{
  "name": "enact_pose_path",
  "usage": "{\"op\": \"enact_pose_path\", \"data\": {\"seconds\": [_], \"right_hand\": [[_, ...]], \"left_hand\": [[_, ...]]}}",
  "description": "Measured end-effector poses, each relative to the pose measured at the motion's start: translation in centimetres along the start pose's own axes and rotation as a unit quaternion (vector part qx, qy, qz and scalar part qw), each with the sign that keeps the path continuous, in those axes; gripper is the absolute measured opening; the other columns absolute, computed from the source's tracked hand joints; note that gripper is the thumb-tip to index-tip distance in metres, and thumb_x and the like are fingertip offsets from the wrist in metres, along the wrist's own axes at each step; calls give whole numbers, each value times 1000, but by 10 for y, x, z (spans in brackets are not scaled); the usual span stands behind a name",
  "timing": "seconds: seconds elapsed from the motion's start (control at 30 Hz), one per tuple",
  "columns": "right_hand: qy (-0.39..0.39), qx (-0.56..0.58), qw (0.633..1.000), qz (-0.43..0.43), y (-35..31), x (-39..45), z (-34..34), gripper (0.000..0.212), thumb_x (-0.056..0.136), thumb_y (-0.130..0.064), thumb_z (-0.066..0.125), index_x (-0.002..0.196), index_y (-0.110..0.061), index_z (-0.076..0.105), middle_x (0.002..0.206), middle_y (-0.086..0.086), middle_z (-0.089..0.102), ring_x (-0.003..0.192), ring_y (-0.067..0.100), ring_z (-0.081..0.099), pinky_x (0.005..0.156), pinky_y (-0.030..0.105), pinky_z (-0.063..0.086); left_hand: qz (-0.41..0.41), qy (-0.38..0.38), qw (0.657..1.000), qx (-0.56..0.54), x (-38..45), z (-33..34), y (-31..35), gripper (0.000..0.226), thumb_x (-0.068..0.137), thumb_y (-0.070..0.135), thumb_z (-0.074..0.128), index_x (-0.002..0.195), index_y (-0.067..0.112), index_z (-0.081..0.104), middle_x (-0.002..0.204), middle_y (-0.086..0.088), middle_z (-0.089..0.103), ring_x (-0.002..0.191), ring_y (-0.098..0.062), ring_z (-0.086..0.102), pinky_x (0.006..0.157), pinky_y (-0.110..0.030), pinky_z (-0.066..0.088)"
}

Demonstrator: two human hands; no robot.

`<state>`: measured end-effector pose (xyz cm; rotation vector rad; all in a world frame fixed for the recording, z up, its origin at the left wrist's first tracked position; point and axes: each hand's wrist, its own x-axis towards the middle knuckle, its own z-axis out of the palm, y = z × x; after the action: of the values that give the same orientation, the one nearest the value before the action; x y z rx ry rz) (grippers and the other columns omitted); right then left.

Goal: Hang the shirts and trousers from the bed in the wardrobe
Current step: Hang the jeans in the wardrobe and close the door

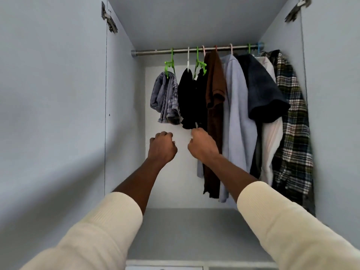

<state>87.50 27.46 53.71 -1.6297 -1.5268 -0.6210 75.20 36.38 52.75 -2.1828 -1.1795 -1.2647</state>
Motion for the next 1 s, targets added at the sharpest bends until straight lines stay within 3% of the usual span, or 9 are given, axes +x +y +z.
{"op": "enact_pose_path", "data": {"seconds": [0.17, 0.27, 0.53, 0.73, 0.87, 1.0], "right_hand": [[-70, -42, 995, 65, -13, -111, -13, 22, 83, 0, 46, 102, -3, 58, 109, 12, 58, 94, 32, 59, 72, 35, 46], [-107, -35, 989, 100, -24, -178, -14, 28, 82, -1, 47, 105, -4, 62, 111, 13, 61, 100, 35, 61, 78, 35, 49], [-207, 4, 966, 158, -51, -352, -12, 28, 75, -1, 49, 97, -7, 65, 104, 17, 67, 96, 37, 64, 77, 33, 49], [-289, 11, 946, 144, -76, -476, -2, 31, 83, -4, 50, 110, -9, 64, 115, 17, 65, 104, 38, 62, 82, 39, 52], [-331, 17, 935, 126, -79, -532, -7, 22, 81, 1, 49, 96, -6, 64, 102, 17, 66, 94, 38, 63, 76, 36, 50], [-347, 36, 932, 101, -99, -557, -6, 17, 82, 0, 49, 92, -8, 60, 96, 16, 66, 89, 37, 63, 76, 40, 54]], "left_hand": [[11, -51, 998, 25, -115, -29, 3, 26, 94, 20, 49, 111, 8, 65, 108, -10, 66, 104, -31, 58, 88, -39, 40], [11, -98, 994, 40, -190, -44, 5, 23, 92, 18, 50, 105, 8, 66, 102, -11, 66, 100, -32, 59, 86, -39, 40], [-29, -243, 969, 27, -403, -67, 7, 28, 86, 15, 52, 110, 9, 66, 111, -12, 66, 109, -31, 56, 94, -39, 36], [-100, -325, 940, 30, -538, -91, 6, 25, 82, 10, 50, 101, 7, 66, 104, -13, 67, 104, -31, 57, 87, -38, 38], [-151, -323, 934, 26, -600, -114, 2, 33, 84, 9, 47, 111, 6, 67, 110, -12, 66, 108, -30, 55, 92, -39, 38], [-198, -228, 953, 32, -632, -157, -20, 32, 85, 6, 50, 113, 5, 66, 113, -13, 64, 111, -32, 54, 94, -39, 38]]}}
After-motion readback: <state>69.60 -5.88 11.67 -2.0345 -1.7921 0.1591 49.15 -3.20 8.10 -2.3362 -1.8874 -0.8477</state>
